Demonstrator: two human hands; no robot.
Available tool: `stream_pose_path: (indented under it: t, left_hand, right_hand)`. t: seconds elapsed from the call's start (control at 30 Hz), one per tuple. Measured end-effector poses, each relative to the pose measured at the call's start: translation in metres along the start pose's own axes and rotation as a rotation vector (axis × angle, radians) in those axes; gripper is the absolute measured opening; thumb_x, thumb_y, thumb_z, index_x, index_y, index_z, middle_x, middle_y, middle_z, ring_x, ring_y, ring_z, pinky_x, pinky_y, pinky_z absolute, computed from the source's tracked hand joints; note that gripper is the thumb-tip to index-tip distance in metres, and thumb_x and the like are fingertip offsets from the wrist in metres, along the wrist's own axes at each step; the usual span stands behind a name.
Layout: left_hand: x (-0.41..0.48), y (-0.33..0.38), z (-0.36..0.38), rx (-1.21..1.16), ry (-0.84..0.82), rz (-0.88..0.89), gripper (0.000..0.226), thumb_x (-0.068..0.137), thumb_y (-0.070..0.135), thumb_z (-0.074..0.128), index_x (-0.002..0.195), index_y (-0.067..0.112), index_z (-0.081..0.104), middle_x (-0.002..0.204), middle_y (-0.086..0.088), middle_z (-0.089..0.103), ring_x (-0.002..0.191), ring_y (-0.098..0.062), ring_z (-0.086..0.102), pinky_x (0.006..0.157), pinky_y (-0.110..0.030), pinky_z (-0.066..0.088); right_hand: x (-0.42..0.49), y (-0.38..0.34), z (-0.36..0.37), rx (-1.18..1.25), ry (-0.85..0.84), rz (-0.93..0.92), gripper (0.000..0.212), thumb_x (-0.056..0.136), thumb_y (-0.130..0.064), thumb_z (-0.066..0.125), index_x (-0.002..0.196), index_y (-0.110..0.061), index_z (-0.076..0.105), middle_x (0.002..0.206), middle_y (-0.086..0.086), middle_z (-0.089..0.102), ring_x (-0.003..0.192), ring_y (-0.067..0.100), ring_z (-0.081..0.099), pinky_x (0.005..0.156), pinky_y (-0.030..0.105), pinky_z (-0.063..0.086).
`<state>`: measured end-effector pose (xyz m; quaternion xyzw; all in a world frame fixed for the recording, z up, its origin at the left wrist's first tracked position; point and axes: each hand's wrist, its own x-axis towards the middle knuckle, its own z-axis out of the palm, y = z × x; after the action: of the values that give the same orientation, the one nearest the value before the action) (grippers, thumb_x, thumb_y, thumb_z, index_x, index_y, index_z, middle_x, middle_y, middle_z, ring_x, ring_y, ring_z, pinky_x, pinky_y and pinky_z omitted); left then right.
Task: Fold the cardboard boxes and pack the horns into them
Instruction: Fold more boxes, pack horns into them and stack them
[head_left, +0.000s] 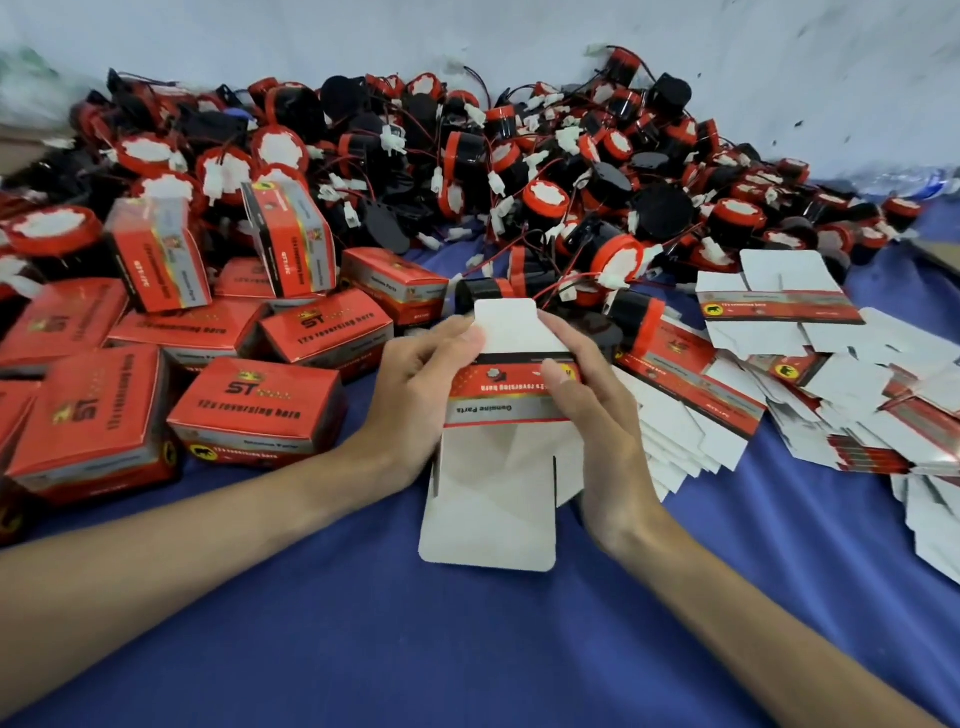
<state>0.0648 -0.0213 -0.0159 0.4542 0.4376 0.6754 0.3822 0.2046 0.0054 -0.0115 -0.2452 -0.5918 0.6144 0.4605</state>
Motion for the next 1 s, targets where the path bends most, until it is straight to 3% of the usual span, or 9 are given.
stream_pose_path:
  t: [0.07, 0.2, 0.27, 0.37, 0.47, 0.6, 0.67, 0.8, 1.0]
  left_hand:
    - [0.001, 0.000, 0.000, 0.000, 0.013, 0.051, 0.026, 0.090, 0.011, 0.052, 0.112, 0.022, 0.061, 0.078, -0.005, 0.063, 0.070, -0.013, 0.064, 0.062, -0.025, 0.053]
    - [-0.002, 0.002, 0.003, 0.117, -0.004, 0.102, 0.020, 0.083, 0.013, 0.048, 0.084, 0.017, 0.067, 0.078, 0.004, 0.067, 0.074, -0.011, 0.064, 0.066, -0.023, 0.051]
    - [0.000, 0.002, 0.003, 0.157, 0.008, 0.086, 0.021, 0.082, 0.015, 0.048, 0.078, 0.020, 0.068, 0.087, -0.006, 0.064, 0.083, -0.020, 0.062, 0.075, -0.033, 0.049]
    - [0.001, 0.003, 0.002, 0.236, -0.021, 0.128, 0.019, 0.081, 0.019, 0.051, 0.079, 0.011, 0.069, 0.097, -0.017, 0.053, 0.092, -0.029, 0.055, 0.087, -0.042, 0.044]
    - [-0.002, 0.001, 0.002, 0.330, -0.133, 0.238, 0.040, 0.080, 0.033, 0.050, 0.079, -0.005, 0.062, 0.081, -0.016, 0.053, 0.076, -0.028, 0.054, 0.073, -0.036, 0.044]
    - [-0.005, 0.002, 0.002, 0.337, -0.259, 0.277, 0.035, 0.078, 0.035, 0.054, 0.088, 0.002, 0.059, 0.082, 0.006, 0.052, 0.073, -0.006, 0.055, 0.069, -0.019, 0.042]
    - [-0.007, 0.003, 0.003, 0.321, -0.326, 0.259, 0.036, 0.073, 0.034, 0.063, 0.094, 0.006, 0.055, 0.087, 0.010, 0.054, 0.076, -0.007, 0.058, 0.069, -0.019, 0.045]
    - [-0.007, 0.004, 0.004, 0.337, -0.361, 0.239, 0.045, 0.065, 0.033, 0.075, 0.100, 0.014, 0.055, 0.092, 0.010, 0.057, 0.080, -0.011, 0.065, 0.066, -0.023, 0.052]
    - [-0.005, 0.005, 0.002, 0.337, -0.341, 0.126, 0.038, 0.064, 0.030, 0.082, 0.094, 0.017, 0.061, 0.084, 0.011, 0.064, 0.074, -0.006, 0.065, 0.065, -0.017, 0.049]
  right_hand:
    - [-0.001, 0.001, 0.000, -0.056, 0.001, -0.020, 0.032, 0.085, -0.028, 0.054, 0.116, -0.035, 0.058, 0.104, -0.015, 0.069, 0.096, 0.006, 0.066, 0.073, 0.018, 0.051]
    - [0.000, 0.001, 0.000, -0.184, 0.053, -0.067, 0.032, 0.086, -0.032, 0.051, 0.117, -0.036, 0.055, 0.095, -0.021, 0.065, 0.088, -0.001, 0.064, 0.070, 0.017, 0.050]
    - [0.000, 0.002, 0.002, -0.199, 0.068, -0.062, 0.034, 0.086, -0.033, 0.051, 0.120, -0.039, 0.052, 0.096, -0.014, 0.064, 0.089, 0.004, 0.064, 0.072, 0.020, 0.051]
    - [0.001, 0.003, 0.003, -0.309, 0.102, -0.124, 0.024, 0.087, -0.030, 0.049, 0.106, -0.026, 0.062, 0.102, -0.010, 0.065, 0.095, 0.005, 0.062, 0.075, 0.018, 0.048]
    - [0.000, 0.004, 0.003, -0.389, 0.156, -0.179, 0.021, 0.089, -0.029, 0.047, 0.091, -0.018, 0.065, 0.098, 0.004, 0.063, 0.091, 0.009, 0.060, 0.074, 0.017, 0.045]
    - [0.000, 0.005, 0.003, -0.452, 0.242, -0.271, 0.023, 0.092, -0.029, 0.047, 0.081, -0.013, 0.058, 0.085, 0.005, 0.055, 0.075, 0.007, 0.053, 0.067, 0.015, 0.040]
    - [0.002, 0.004, 0.001, -0.466, 0.278, -0.319, 0.025, 0.089, -0.036, 0.044, 0.077, -0.016, 0.053, 0.085, 0.003, 0.049, 0.075, 0.002, 0.048, 0.068, 0.012, 0.037]
    - [0.008, 0.003, -0.007, -0.457, 0.295, -0.331, 0.040, 0.087, -0.039, 0.042, 0.079, -0.002, 0.055, 0.087, 0.002, 0.047, 0.077, 0.005, 0.047, 0.069, 0.016, 0.039]
    - [0.010, 0.004, -0.010, -0.468, 0.257, -0.288, 0.021, 0.091, -0.023, 0.042, 0.079, -0.009, 0.053, 0.083, -0.002, 0.051, 0.073, 0.002, 0.049, 0.065, 0.013, 0.038]
